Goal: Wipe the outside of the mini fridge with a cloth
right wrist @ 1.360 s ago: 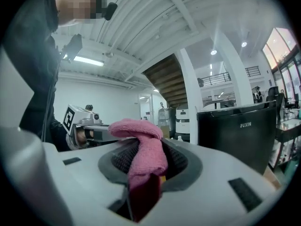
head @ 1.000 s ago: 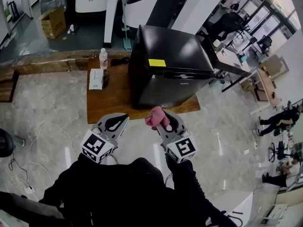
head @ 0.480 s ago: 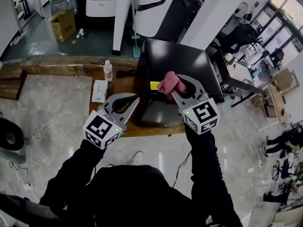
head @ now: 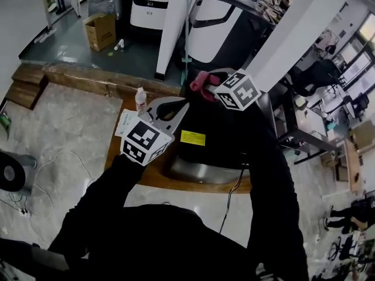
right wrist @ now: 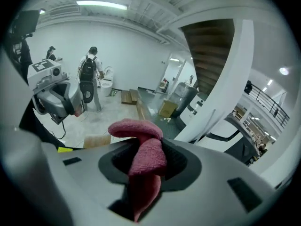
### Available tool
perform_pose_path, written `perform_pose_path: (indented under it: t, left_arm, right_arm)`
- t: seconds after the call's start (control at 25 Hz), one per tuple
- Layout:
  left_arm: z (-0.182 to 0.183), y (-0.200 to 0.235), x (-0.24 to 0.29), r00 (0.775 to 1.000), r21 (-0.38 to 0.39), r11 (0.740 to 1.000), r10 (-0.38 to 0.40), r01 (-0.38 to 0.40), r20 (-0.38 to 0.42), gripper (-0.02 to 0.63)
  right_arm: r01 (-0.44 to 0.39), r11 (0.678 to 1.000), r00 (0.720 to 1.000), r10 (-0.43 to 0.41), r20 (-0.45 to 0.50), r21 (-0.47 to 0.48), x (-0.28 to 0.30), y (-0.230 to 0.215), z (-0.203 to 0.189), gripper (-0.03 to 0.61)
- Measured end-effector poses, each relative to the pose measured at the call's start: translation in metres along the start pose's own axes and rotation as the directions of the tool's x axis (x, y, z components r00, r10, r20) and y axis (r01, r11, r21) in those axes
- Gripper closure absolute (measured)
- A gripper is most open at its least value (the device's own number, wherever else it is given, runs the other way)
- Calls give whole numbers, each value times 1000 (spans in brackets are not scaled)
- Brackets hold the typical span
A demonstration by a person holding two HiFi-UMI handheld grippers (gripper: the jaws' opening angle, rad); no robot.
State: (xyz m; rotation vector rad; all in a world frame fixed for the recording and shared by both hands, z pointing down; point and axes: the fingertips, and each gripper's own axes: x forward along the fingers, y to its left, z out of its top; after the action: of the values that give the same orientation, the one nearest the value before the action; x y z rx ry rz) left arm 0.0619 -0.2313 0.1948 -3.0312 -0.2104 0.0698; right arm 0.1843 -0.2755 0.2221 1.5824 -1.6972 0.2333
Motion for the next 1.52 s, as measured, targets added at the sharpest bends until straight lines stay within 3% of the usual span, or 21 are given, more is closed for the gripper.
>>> perform_pose_path:
  t: [0.2,0.4,0.68,0.96,1.52]
  left_arm:
    - [-21,29,33,995,-16,996,90,-91,-50,607]
    - [-42,46,45,983,-56,985,158,-164,-92,607]
    - [-58,48,38,980,-83,981,164,-174,-114,607]
    - [-60,34,22,988,-75,991,99,-108,-115,607]
    - [-61,-42,-50,993,-112,991,-87,78,-83,607]
  right_arm:
    - [-77,997,992,74,-98,-25,61,-51,-27,449]
    - [-11,998,993,4,-120,-63,115,-91,-48,449]
    - [-51,998,996,52,-66,24,122,-78,-47,466]
    - [-70,995,992,77,-102,69,97,-35,-47,469]
    - [-70,990,984,89,-158,123,8,122,-57,469]
